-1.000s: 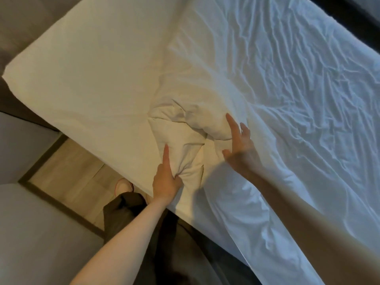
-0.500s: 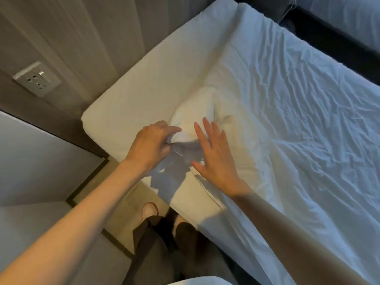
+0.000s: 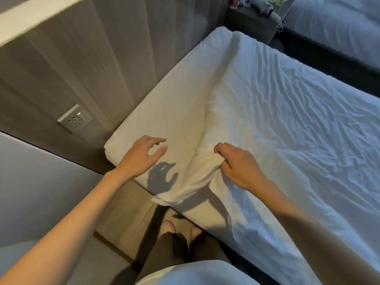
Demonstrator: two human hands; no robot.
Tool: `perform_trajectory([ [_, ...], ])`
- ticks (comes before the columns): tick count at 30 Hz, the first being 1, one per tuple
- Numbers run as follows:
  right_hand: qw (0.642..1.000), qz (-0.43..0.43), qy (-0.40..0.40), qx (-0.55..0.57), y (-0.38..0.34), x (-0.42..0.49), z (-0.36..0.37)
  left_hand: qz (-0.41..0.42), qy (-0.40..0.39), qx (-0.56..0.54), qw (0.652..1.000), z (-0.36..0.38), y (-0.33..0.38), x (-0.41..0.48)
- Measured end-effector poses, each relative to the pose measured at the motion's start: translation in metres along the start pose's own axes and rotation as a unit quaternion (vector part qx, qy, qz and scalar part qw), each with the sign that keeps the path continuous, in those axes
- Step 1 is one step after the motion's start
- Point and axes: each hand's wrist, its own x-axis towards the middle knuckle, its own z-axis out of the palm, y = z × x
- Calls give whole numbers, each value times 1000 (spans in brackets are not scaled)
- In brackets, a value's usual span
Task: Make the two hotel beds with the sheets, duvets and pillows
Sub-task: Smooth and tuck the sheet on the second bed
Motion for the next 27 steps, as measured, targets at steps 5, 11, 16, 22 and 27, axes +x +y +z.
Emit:
perform_trajectory([
  [5,948,122,-218,-196,56,-53,38,-114,-112,-95,983,73,-14,3],
  [11,934,273,-172,-154,109,-92,58,-202,-205,-181,941,167,5,7],
  [16,935,314,-129,-106,119,-90,77,-302,-249,-292,872,230,29,25],
  [22,949,295,-87,-75,135,-105,90,-385,-148,-443,796,273,28,47],
  [27,971,220,-92,12,130,-95,73,-300,13,-386,872,226,46,72],
])
